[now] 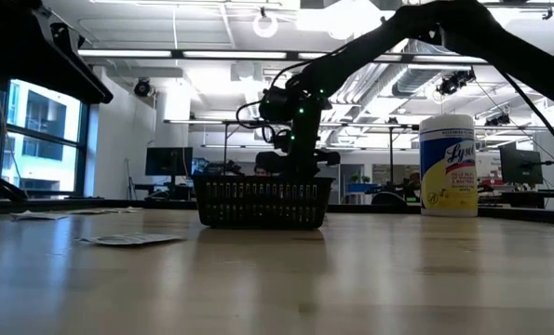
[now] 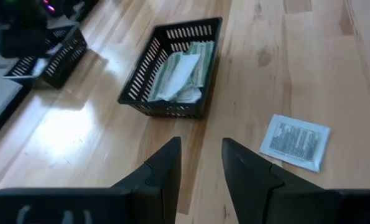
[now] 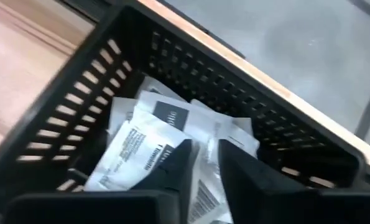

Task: Pick & Place First Aid Supplies
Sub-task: Put the towelette pack into the top black basket

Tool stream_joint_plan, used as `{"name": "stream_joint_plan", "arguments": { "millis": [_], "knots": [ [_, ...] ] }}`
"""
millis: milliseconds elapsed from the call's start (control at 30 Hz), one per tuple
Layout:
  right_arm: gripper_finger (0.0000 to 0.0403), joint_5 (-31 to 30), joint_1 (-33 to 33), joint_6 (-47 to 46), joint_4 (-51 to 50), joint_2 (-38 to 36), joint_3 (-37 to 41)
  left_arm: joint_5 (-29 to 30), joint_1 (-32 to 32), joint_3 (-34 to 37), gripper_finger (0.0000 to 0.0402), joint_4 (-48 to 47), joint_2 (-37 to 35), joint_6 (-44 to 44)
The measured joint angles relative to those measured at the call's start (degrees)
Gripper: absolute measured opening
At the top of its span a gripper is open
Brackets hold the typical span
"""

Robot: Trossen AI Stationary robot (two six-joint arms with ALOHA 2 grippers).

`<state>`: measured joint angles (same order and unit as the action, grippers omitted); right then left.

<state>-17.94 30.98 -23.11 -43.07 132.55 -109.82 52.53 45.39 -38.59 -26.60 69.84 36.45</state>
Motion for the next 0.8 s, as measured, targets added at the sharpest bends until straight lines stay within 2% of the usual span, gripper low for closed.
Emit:
{"name": "stream_joint_plan", "arguments": {
  "millis": [133,233,367,500,633,800],
  "knots": [
    [0.0113,-3.63,-1.38,2.98,-4.33,-2.36,0.1,0.9,-0.02,0.02,0.0113,0.36,0.0,0.32],
    [0.0132,-5.32,-4.4,5.8,-7.86,-6.64,0.1,0.85,-0.02,0.02,0.0113,2.09,0.0,-0.35],
    [0.0137,-5.69,-11.65,7.17,-11.17,-12.25,0.04,0.53,-0.02,0.02,0.0113,3.41,0.0,-2.4],
    [0.0138,-5.36,-22.4,5.74,-10.87,-15.38,-0.03,0.5,-0.32,0.02,0.0113,3.48,0.54,-3.11],
    [0.0138,-5.92,-35.42,4.36,-6.72,-14.34,0.23,-1.52,-3.1,0.02,0.0113,3.25,1.87,-3.74],
    [0.0138,-6.32,-49.91,5.4,12.58,-11.44,6.92,-4.38,-7.17,0.02,0.0113,3.46,2.12,-3.16]
  ]
}}
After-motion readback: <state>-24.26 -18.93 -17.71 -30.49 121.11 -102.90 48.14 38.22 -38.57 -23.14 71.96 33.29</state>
